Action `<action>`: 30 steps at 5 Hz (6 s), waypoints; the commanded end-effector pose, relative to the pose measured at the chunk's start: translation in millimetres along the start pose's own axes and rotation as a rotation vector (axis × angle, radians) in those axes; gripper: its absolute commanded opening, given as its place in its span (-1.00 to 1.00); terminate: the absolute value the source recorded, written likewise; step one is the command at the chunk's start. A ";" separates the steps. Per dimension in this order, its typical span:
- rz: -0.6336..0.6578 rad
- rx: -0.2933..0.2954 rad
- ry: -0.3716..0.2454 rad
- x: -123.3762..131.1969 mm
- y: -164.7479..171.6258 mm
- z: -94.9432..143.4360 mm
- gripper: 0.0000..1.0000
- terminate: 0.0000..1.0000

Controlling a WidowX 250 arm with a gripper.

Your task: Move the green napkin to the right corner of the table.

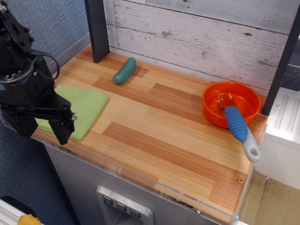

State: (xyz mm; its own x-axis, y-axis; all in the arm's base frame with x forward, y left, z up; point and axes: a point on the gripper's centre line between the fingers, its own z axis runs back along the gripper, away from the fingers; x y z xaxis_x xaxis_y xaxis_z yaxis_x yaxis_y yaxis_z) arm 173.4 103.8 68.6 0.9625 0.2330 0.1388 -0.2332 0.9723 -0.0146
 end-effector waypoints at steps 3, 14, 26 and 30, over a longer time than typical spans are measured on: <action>0.075 0.071 -0.024 32.9 11.5 -11.3 1.00 -1.00; -0.092 -0.038 -0.015 64.5 -45.5 -65.2 1.00 -1.00; -0.176 -0.165 0.000 35.4 -183.1 -47.0 1.00 -1.00; -0.127 -0.079 -0.046 49.0 -153.4 13.7 1.00 -1.00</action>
State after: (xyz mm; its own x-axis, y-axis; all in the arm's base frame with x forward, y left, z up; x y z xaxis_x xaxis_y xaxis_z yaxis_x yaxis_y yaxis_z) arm 249.5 -32.8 77.9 0.9865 0.0976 0.1315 -0.0915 0.9945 -0.0513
